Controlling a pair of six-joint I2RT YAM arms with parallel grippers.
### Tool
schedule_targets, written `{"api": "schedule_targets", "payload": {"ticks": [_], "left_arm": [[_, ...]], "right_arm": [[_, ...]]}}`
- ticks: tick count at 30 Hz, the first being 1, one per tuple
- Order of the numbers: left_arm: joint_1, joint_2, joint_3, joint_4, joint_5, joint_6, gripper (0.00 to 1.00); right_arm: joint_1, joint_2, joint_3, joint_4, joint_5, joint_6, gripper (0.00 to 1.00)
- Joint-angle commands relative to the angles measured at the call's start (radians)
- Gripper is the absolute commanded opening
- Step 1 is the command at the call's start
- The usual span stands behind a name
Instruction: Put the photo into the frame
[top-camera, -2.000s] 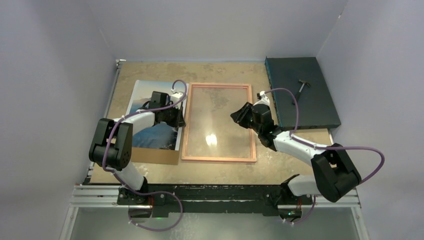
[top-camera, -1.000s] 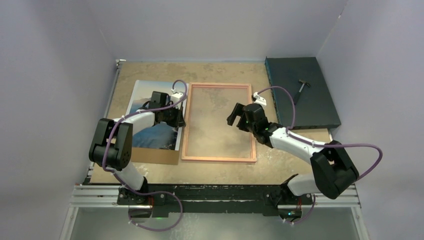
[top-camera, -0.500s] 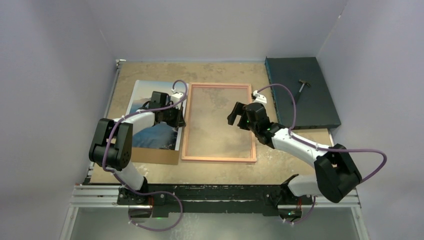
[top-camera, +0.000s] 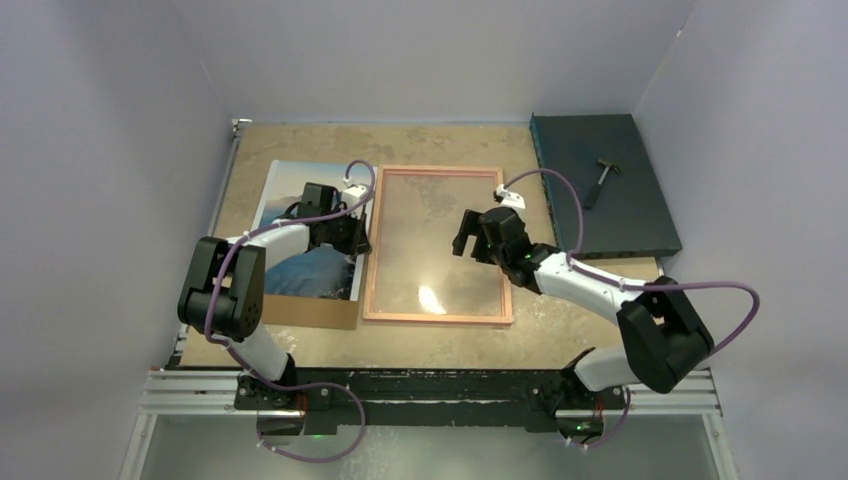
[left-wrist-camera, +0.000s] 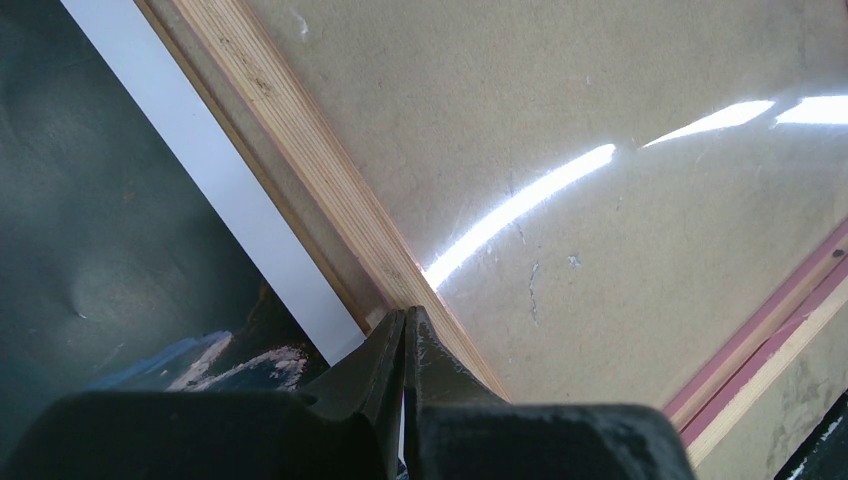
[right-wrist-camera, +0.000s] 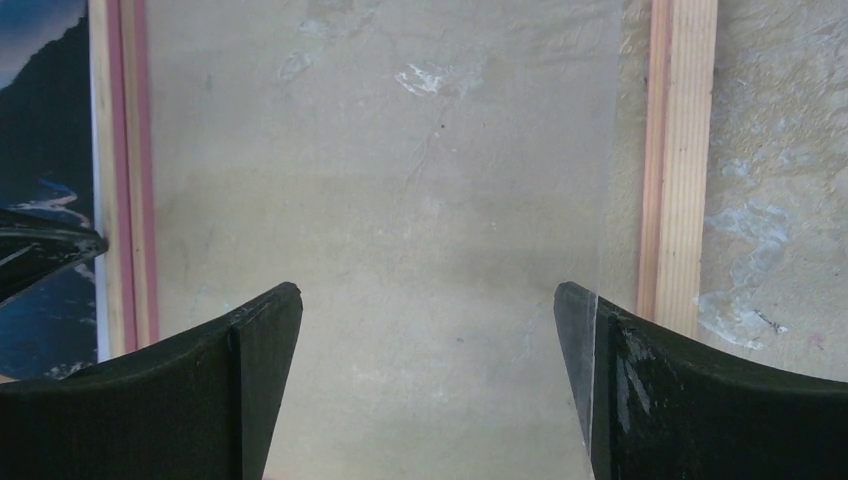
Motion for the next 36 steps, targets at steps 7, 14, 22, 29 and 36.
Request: {"api": "schedule_targets", "payload": {"ticks": [7, 14, 22, 29, 36], "left_arm": [[-0.016, -0.009, -0.02, -0.025, 0.026, 0.01, 0.0], [-0.016, -0.013, -0.018, -0.03, 0.024, 0.014, 0.0], [-0.016, -0.009, -0.017, -0.027, 0.024, 0.011, 0.0], [-0.016, -0.007, -0.011, -0.034, 0.024, 0.015, 0.0], [-0.017, -0.006, -0.012, -0.032, 0.028, 0.013, 0.0]], "right_arm": [[0.057, 0.064, 0.128, -0.107, 0.093, -0.038, 0.99], [0.077, 0.003, 0.1, -0.056, 0.119, -0.044, 0.99], [0.092, -0.1, 0.014, 0.085, 0.123, -0.022, 0.91], [0.109, -0.073, -0.005, 0.128, 0.114, 0.039, 0.85], [0.141, -0.048, 0.005, 0.107, 0.167, 0.076, 0.9]]}}
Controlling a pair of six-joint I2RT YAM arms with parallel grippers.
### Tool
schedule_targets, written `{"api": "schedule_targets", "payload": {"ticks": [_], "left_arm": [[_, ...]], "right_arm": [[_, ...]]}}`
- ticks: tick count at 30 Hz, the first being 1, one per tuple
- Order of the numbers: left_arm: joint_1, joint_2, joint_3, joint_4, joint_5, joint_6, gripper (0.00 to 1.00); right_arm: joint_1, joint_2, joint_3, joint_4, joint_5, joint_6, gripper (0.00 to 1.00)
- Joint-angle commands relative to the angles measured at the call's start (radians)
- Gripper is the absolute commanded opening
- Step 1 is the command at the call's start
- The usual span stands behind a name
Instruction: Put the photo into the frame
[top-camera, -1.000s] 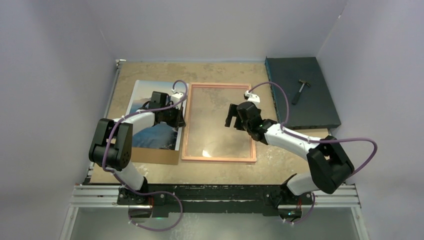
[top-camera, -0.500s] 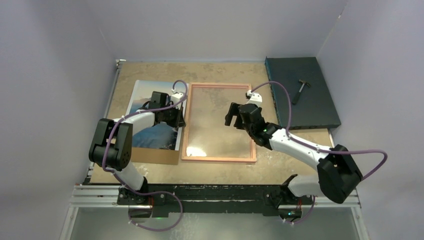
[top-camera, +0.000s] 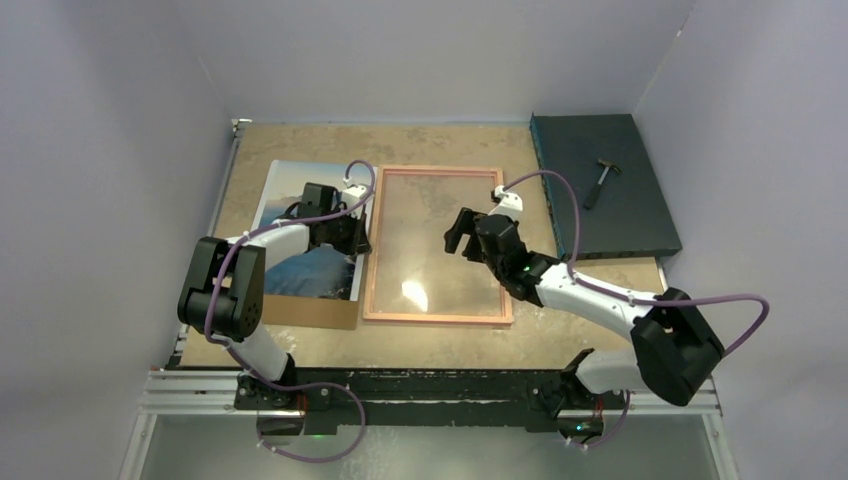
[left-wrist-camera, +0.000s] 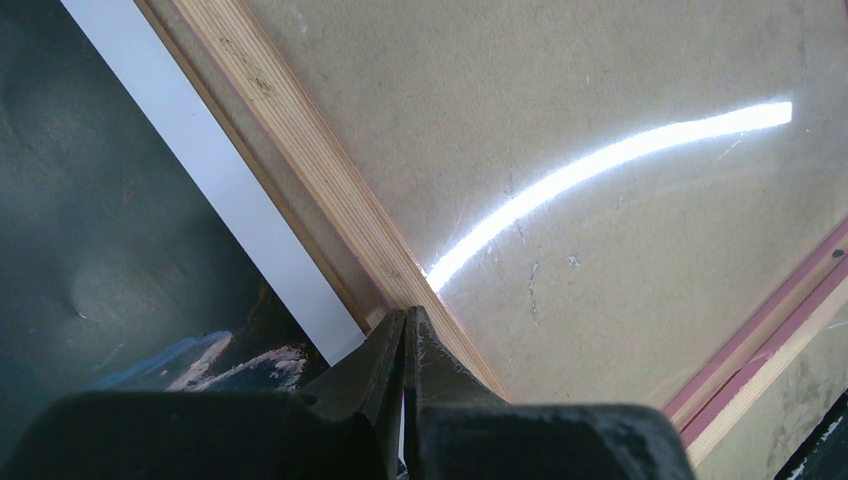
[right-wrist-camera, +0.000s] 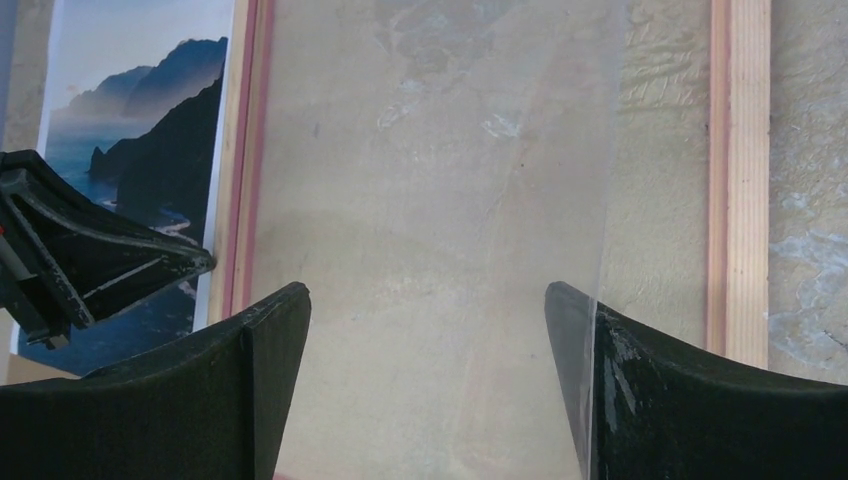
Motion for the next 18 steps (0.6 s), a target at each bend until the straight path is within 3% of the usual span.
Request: {"api": "schedule_targets", "payload": {"ticks": [1, 6, 18], "left_arm": [[-0.016, -0.006, -0.011, -0.032, 0.027, 0.015, 0.0], [-0.016, -0.01, -0.01, -0.034, 0.027, 0.017, 0.0], [-0.016, -0.015, -0.01, -0.04, 0.024, 0.021, 0.0]], "right_arm": [[0.045, 0.023, 0.037, -0.019, 0.061, 0.041, 0.93], [0.051, 0.046, 0.093, -0.167, 0.112, 0.029, 0.99], [0.051, 0.034, 0.08, -0.247, 0.139, -0.008, 0.99]]}}
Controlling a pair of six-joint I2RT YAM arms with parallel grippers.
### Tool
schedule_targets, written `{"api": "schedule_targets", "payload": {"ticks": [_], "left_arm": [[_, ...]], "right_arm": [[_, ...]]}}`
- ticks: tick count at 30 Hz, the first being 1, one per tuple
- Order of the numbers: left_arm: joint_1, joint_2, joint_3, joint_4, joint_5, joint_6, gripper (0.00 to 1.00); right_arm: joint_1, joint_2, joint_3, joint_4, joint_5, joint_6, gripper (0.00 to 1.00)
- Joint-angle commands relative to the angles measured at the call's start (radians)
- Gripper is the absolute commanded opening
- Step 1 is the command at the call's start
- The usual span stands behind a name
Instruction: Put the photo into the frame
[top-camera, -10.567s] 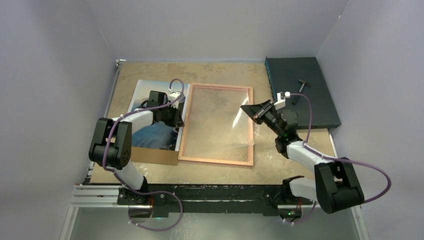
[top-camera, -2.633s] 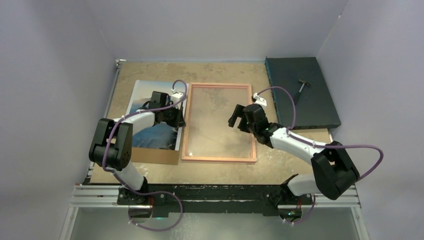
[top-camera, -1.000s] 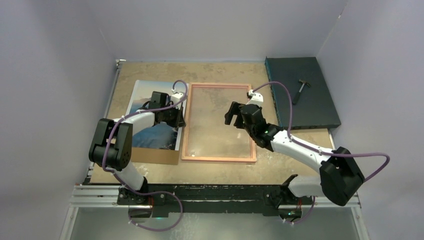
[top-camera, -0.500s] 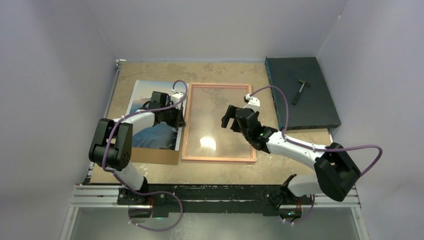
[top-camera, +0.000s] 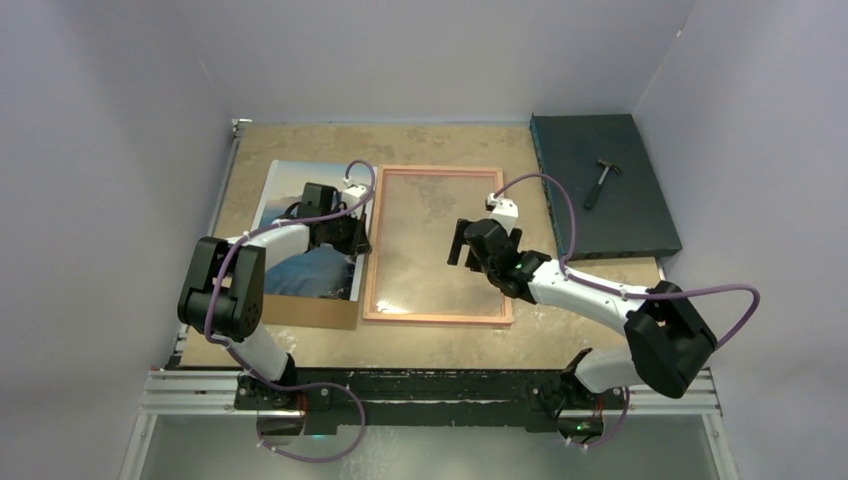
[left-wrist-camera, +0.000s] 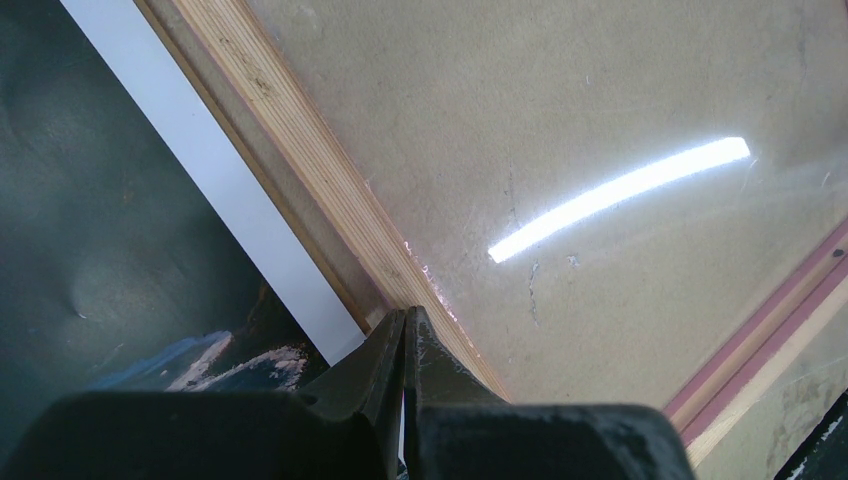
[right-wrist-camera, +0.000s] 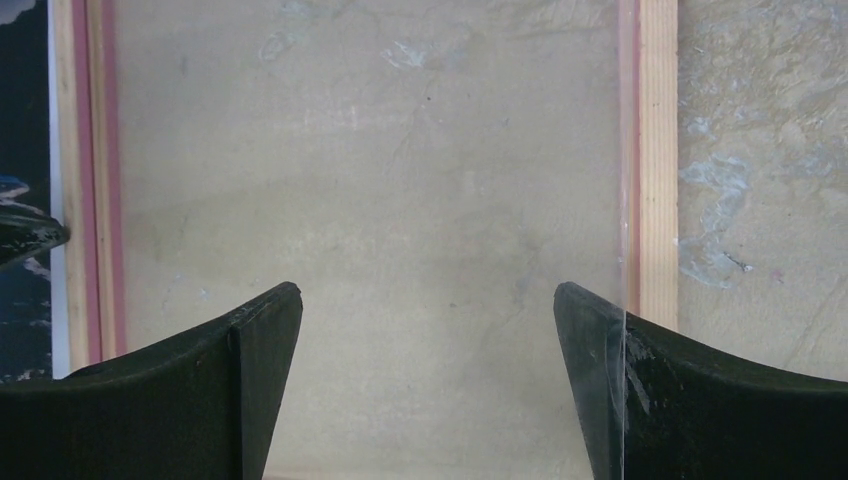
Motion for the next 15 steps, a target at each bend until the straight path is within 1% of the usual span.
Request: {"api": "schedule_targets", "payload": {"ticks": [1, 8, 15], "left_arm": [[-0.016, -0.015, -0.01, -0.039, 0.024, 0.018, 0.0], [-0.016, -0.015, -0.012, -0.039, 0.023, 0.02, 0.0], [-0.016, -0.015, -0.014, -0.04, 0.024, 0.025, 0.0]], "right_arm": [[0.01, -0.018, 0.032, -0.04, 0.032, -0.021, 0.99], [0.01, -0.001, 0.038, -0.045, 0.038, -0.046, 0.99], [0.009, -0.027, 0.034, -0.062, 0.036, -0.074, 0.99]]}}
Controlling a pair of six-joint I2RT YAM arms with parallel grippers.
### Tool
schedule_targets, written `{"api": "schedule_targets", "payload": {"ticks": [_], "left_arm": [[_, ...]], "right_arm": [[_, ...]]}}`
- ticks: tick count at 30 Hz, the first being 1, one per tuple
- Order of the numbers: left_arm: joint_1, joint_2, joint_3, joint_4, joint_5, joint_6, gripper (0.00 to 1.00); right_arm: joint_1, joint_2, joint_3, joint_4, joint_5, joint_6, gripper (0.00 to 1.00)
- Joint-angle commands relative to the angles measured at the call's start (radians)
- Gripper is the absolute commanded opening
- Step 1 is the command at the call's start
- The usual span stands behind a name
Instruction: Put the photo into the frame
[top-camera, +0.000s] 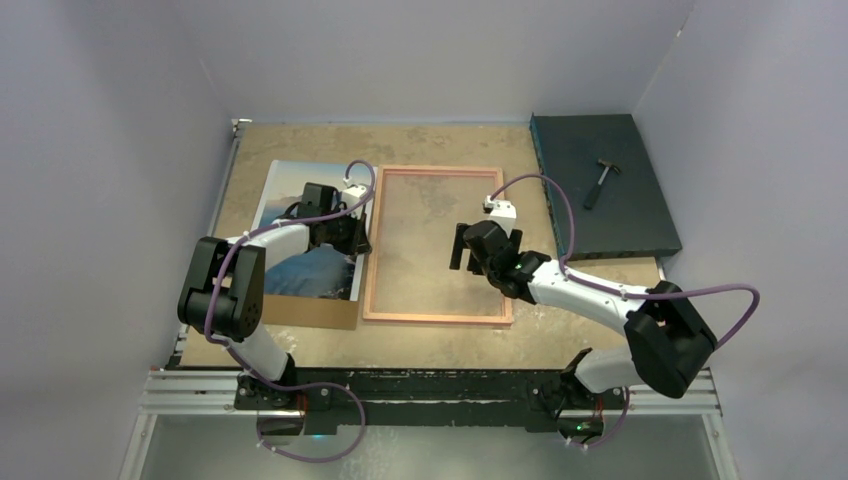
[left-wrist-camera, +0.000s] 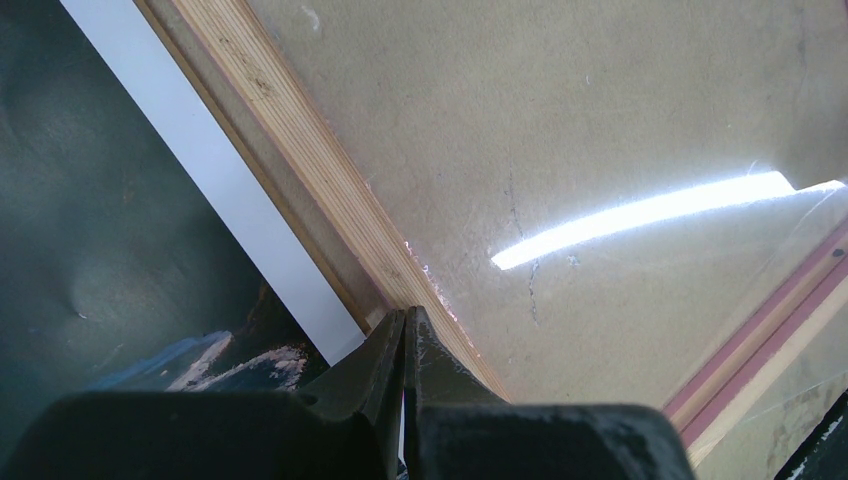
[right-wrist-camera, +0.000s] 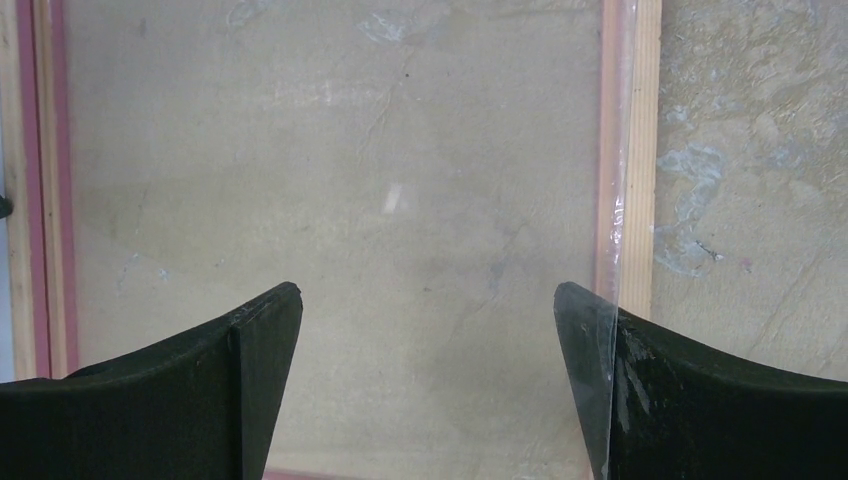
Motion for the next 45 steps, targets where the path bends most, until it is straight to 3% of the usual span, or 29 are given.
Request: {"api": "schedule_targets", "payload": {"ticks": [1, 45], "left_arm": [[-0.016, -0.014, -0.016, -0.04, 0.025, 0.024, 0.0], [-0.016, -0.023, -0.015, -0.05, 0.026, 0.027, 0.0]], "right_arm": [[0.005, -0.028, 0.032, -0.014, 0.035, -0.029, 0.99], [-0.064, -0.099, -0.032, -0.011, 0.038, -0.066, 0.99]]}}
